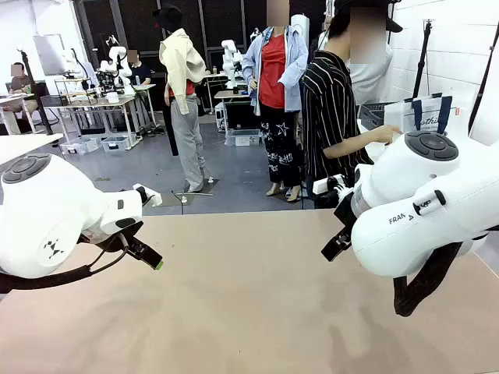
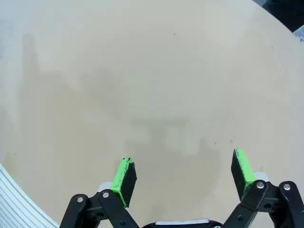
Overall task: Transfer purchased items from the store into the shopping bag.
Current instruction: Open the Reusable shopping bag in the center of the table.
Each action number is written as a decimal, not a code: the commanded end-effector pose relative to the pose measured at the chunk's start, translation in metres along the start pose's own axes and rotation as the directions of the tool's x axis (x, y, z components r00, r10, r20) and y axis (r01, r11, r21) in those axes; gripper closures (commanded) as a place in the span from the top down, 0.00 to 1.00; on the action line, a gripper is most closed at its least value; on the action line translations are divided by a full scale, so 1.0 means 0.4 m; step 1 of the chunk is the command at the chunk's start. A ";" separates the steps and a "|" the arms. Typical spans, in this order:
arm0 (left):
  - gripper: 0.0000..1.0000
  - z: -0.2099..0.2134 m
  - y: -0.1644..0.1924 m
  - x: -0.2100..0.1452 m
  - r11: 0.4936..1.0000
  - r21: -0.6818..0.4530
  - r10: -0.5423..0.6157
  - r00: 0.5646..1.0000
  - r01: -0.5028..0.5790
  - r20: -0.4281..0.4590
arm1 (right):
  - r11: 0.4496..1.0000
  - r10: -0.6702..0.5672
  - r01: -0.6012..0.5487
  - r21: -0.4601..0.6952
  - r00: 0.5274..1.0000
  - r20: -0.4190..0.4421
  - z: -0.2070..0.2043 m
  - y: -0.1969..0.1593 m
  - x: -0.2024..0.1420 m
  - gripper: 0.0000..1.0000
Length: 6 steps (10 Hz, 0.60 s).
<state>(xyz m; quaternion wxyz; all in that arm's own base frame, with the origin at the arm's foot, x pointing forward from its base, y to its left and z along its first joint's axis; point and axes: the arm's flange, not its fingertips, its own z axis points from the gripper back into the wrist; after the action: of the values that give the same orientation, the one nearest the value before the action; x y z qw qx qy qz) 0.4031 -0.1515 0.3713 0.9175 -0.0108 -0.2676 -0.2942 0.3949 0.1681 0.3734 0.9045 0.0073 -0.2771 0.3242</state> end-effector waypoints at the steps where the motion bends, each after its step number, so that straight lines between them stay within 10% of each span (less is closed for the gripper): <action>1: 1.00 0.000 0.000 0.000 1.000 0.000 0.000 1.000 0.000 0.000 | 1.000 0.000 0.000 0.000 1.000 0.000 0.000 0.000 0.000 1.00; 6: 1.00 0.000 0.000 0.000 1.000 0.000 0.000 1.000 0.000 0.000 | 1.000 0.000 0.000 0.000 1.000 0.000 0.000 0.000 0.000 1.00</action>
<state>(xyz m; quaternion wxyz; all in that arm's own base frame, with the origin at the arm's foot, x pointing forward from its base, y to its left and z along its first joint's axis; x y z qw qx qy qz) 0.4027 -0.1526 0.3713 0.9171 -0.0108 -0.2676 -0.2955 0.3948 0.1683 0.3734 0.9041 0.0068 -0.2771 0.3253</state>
